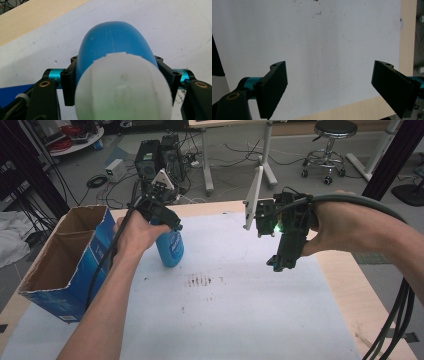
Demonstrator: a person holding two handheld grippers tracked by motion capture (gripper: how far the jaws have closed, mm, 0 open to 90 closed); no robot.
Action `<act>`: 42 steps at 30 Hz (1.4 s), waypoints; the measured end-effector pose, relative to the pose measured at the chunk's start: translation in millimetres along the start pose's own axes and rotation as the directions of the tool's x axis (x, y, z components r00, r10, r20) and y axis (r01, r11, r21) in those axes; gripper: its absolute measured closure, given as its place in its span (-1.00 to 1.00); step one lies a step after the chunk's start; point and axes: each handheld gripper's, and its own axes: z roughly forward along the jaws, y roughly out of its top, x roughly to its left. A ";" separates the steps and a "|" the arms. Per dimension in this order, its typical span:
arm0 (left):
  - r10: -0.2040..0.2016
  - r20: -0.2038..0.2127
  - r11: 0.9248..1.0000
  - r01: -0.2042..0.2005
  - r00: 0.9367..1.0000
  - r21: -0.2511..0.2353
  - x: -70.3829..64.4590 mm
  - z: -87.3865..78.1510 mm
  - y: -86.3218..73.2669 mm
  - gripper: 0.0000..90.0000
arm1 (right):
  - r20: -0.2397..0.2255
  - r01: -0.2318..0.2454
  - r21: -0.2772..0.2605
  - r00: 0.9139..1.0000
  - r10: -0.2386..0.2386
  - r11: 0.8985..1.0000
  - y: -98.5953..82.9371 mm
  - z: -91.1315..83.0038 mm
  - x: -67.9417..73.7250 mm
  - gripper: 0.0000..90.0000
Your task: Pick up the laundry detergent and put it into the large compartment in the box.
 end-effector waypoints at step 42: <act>0.054 0.002 0.998 -0.054 0.999 0.027 5.3 -8.1 4.0 -0.16 | 0.007 -0.004 0.011 1.000 0.004 1.000 2.2 2.4 -0.8 -0.72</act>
